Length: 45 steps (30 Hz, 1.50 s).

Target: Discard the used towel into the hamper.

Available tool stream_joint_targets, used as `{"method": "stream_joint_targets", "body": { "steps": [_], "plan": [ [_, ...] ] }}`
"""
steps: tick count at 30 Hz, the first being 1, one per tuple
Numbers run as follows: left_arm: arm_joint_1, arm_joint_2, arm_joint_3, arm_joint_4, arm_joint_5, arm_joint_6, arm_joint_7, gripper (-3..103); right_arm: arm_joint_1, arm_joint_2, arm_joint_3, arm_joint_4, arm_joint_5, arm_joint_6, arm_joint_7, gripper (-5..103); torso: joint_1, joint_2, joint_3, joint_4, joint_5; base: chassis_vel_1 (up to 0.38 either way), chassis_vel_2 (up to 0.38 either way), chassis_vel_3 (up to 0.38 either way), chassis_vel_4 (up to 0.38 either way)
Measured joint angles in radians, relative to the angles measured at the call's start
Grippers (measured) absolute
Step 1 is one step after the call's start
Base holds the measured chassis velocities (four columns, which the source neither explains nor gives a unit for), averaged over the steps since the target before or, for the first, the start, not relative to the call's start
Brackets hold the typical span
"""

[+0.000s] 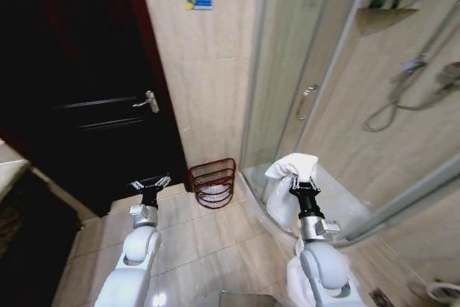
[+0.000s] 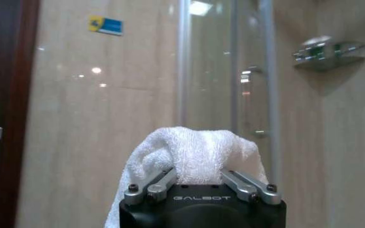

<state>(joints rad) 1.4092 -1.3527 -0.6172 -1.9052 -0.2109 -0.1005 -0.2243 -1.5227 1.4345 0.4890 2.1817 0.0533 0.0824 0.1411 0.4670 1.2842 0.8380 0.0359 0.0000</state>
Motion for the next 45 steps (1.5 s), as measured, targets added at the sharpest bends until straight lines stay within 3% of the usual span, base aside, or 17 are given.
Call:
{"method": "stream_joint_targets", "body": {
  "steps": [15, 45],
  "plan": [
    [-0.011, -0.003, 0.013, 0.024, 0.020, -0.025, 0.005, 100, 0.025, -0.006, 0.010, -0.026, 0.034, 0.009, 0.008, 12, 0.000, 0.000, 0.000, 0.0002, -0.0002, 0.179, 0.177, -0.020, -0.011],
    [-0.007, -0.006, 0.010, 0.018, 0.041, -0.030, 0.011, 100, 0.054, -0.007, 0.030, -0.054, 0.034, 0.008, 0.005, 12, 0.000, 0.000, 0.000, -0.0002, -0.0001, -0.059, 0.056, 0.053, -0.061]
  ]
}}
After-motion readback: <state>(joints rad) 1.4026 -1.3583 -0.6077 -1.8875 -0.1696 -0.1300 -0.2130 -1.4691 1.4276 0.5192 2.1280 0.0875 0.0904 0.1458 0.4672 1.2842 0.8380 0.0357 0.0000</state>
